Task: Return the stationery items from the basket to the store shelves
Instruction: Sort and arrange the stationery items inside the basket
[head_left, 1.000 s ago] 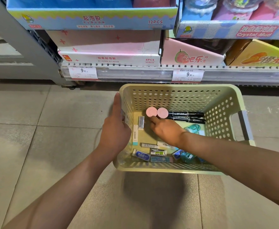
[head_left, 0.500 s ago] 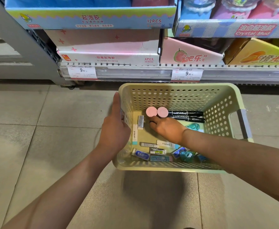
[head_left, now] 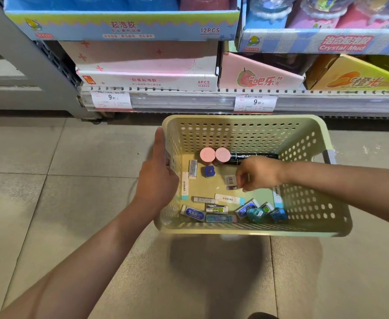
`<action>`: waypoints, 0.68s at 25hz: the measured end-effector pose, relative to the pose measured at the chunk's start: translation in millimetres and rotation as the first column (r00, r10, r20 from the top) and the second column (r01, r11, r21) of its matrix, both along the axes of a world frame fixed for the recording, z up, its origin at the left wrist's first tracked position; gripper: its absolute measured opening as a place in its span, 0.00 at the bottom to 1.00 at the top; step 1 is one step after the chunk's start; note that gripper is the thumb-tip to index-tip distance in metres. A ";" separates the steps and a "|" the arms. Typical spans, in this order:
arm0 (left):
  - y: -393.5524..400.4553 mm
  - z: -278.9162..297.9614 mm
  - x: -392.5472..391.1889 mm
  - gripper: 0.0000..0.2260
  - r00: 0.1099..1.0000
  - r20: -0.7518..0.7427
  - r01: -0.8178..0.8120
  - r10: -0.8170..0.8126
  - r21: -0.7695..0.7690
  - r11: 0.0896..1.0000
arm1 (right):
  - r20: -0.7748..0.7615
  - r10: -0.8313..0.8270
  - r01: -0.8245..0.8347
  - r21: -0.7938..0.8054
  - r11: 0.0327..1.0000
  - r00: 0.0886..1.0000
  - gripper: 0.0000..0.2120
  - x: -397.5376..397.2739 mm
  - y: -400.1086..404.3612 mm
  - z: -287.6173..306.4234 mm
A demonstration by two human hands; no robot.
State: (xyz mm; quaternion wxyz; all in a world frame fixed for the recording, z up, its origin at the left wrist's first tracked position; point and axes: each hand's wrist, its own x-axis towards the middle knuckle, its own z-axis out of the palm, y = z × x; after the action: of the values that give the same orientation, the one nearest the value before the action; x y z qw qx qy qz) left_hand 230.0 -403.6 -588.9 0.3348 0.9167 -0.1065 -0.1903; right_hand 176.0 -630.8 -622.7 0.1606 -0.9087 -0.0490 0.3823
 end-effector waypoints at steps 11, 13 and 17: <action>-3.4 14.4 -4.2 0.33 0.999 -0.047 0.016 -0.017 -0.028 0.999 | -0.343 -0.308 0.328 0.001 0.945 0.887 0.10 -11.8 -15.3 3.4; -3.1 15.9 -4.7 0.33 0.999 -0.044 0.017 -0.019 -0.032 0.999 | -0.358 -0.240 0.230 -0.072 0.971 0.902 0.12 -19.5 -7.5 1.2; -3.9 14.6 -4.5 0.34 0.999 -0.044 0.024 -0.025 -0.033 0.999 | -0.287 0.016 -0.131 -0.387 0.913 0.958 0.24 -34.1 5.0 8.9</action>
State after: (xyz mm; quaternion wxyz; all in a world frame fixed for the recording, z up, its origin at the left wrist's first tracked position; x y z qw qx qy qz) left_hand 225.5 -407.4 -574.3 0.3496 0.9053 -0.1135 -0.2131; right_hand 141.9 -625.8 -613.7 -0.0387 -0.8570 0.0190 0.5134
